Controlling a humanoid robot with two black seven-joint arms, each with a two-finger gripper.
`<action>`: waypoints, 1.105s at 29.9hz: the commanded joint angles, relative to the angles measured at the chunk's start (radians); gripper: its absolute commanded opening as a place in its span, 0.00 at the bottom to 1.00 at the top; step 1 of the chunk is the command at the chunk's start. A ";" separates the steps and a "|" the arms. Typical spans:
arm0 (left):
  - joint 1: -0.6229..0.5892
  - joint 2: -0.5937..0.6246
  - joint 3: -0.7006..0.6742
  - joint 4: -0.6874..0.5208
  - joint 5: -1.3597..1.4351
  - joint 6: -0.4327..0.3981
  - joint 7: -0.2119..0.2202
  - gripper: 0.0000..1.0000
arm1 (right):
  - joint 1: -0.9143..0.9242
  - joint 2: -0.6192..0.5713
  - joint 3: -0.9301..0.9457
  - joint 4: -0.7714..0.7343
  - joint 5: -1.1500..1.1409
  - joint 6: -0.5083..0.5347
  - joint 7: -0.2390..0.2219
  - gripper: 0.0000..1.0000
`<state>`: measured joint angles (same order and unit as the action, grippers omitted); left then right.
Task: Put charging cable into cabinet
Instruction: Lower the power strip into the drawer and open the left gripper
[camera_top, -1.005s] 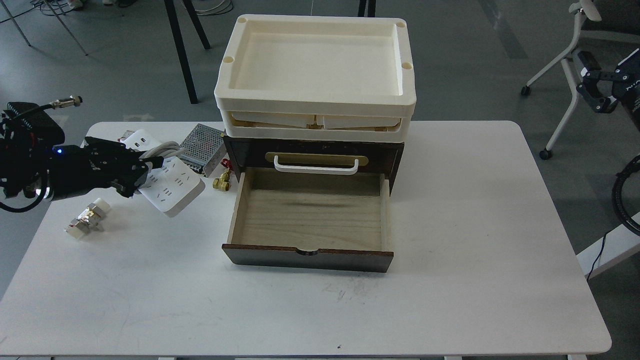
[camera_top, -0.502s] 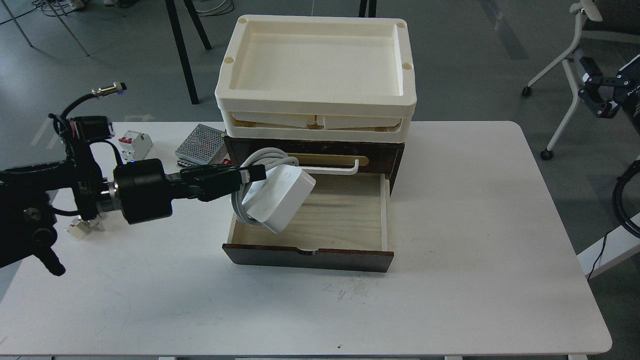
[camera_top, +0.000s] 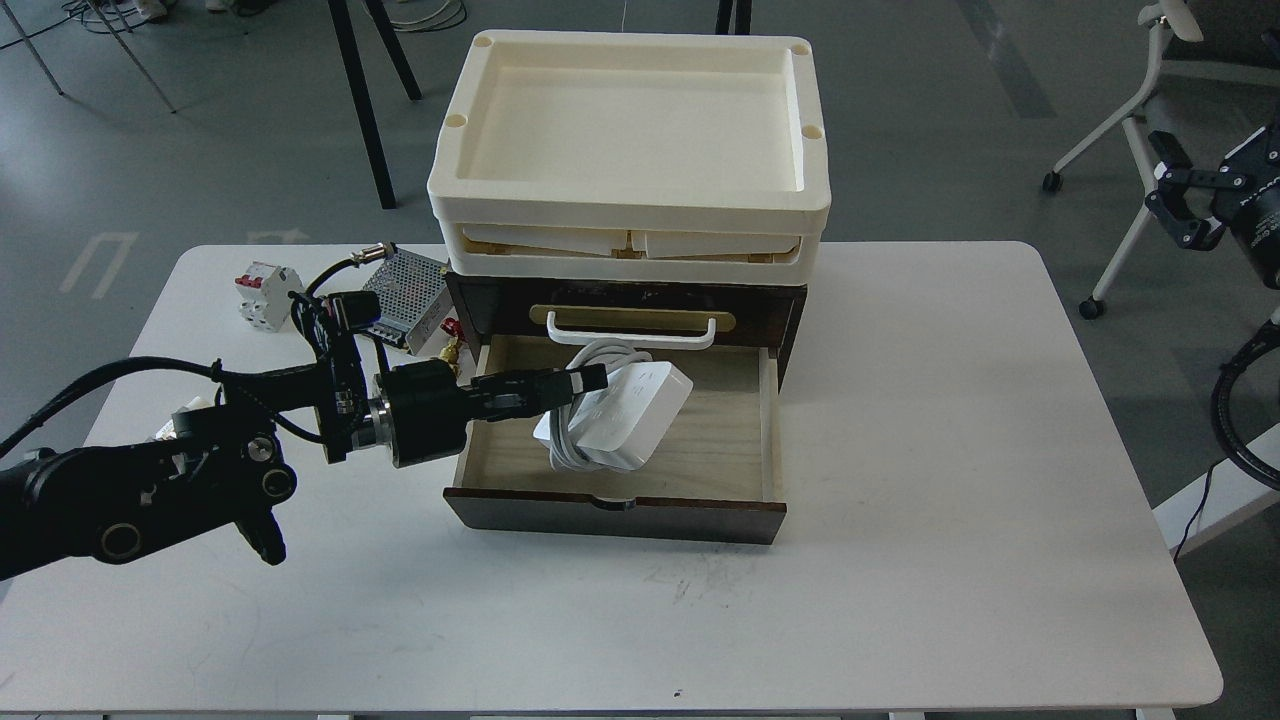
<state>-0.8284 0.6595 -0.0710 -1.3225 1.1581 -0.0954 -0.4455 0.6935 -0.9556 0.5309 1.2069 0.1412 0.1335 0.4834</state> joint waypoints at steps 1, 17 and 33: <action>0.003 -0.066 0.002 0.072 -0.001 0.002 0.002 0.00 | 0.000 0.000 0.000 -0.007 0.000 0.000 0.000 1.00; 0.025 -0.162 0.000 0.220 0.002 0.056 0.013 0.19 | -0.006 0.000 0.001 -0.013 0.000 0.001 0.001 1.00; 0.031 -0.153 -0.036 0.198 -0.008 0.054 -0.043 0.87 | -0.006 0.000 0.001 -0.012 0.001 0.001 0.001 1.00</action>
<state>-0.7936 0.4819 -0.0851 -1.1118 1.1551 -0.0387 -0.4488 0.6872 -0.9557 0.5324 1.1951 0.1412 0.1351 0.4843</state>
